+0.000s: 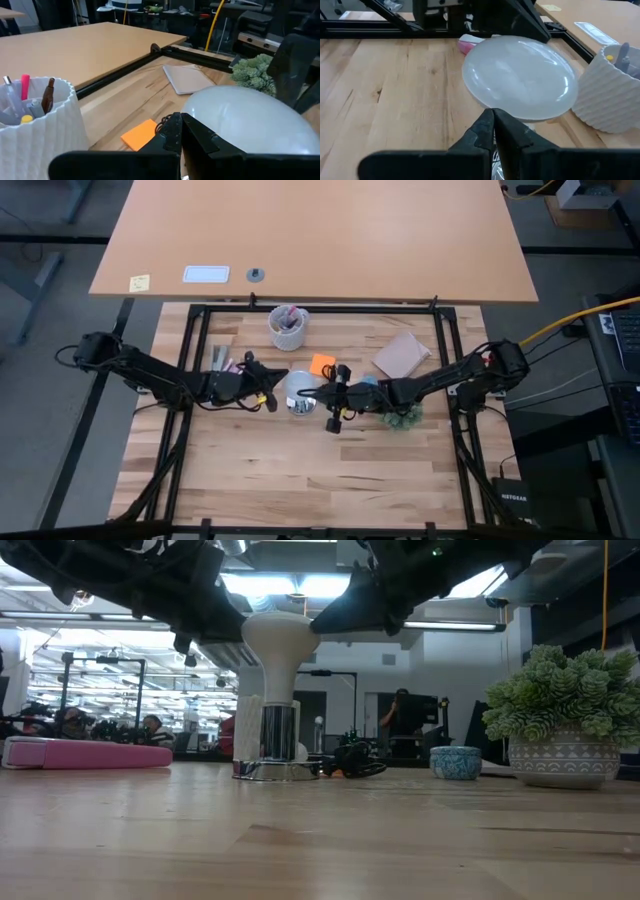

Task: Screw lightbulb
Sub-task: Remove the light bulb from the silver lamp

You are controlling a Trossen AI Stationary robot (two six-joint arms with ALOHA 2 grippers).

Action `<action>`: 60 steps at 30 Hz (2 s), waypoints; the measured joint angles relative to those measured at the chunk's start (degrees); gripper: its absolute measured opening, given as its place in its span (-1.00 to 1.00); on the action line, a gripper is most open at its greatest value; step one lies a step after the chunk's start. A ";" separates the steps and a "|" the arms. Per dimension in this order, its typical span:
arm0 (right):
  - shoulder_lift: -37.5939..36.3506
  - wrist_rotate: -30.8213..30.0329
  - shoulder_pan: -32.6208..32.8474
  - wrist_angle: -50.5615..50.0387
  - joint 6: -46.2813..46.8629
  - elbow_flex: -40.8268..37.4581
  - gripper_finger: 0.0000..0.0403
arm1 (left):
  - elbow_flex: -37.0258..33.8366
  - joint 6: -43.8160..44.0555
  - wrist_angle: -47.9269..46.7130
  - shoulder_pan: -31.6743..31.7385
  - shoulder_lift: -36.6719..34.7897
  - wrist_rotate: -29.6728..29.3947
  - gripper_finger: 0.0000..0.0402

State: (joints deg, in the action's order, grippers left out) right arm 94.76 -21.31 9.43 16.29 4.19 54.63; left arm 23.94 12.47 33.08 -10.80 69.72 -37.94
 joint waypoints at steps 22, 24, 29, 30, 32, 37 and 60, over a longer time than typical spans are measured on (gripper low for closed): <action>-0.02 -13.34 -0.33 -2.95 0.70 -0.13 -0.91 | -0.02 4.88 -1.03 -1.63 -0.09 -0.82 -1.00; 0.21 -15.59 -0.63 -3.82 0.72 -0.17 -0.91 | 0.11 4.92 -0.13 -1.93 -0.09 2.61 -1.00; -0.13 -15.46 -1.67 -2.41 1.99 0.24 -0.91 | 0.03 3.34 -1.11 -3.37 0.19 4.39 -1.00; -0.07 -14.41 -2.13 -2.00 2.06 0.24 -0.91 | 0.04 3.38 -1.07 -3.63 0.19 4.09 -1.00; 0.04 -12.91 -2.52 -1.89 2.12 0.20 -0.91 | 0.04 3.85 -1.07 -3.92 0.19 3.56 -1.00; 0.04 -12.49 -2.95 -1.08 2.01 0.11 -0.91 | 0.04 3.64 -1.06 -3.99 0.16 2.64 -1.00; 0.04 -8.50 -3.93 6.08 -1.55 0.07 -0.91 | 0.07 -3.59 4.30 -2.92 0.04 -2.98 -1.00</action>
State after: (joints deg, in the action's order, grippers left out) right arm 94.80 -29.80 5.50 22.37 2.64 54.70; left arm 24.01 8.87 37.38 -13.72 69.76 -40.92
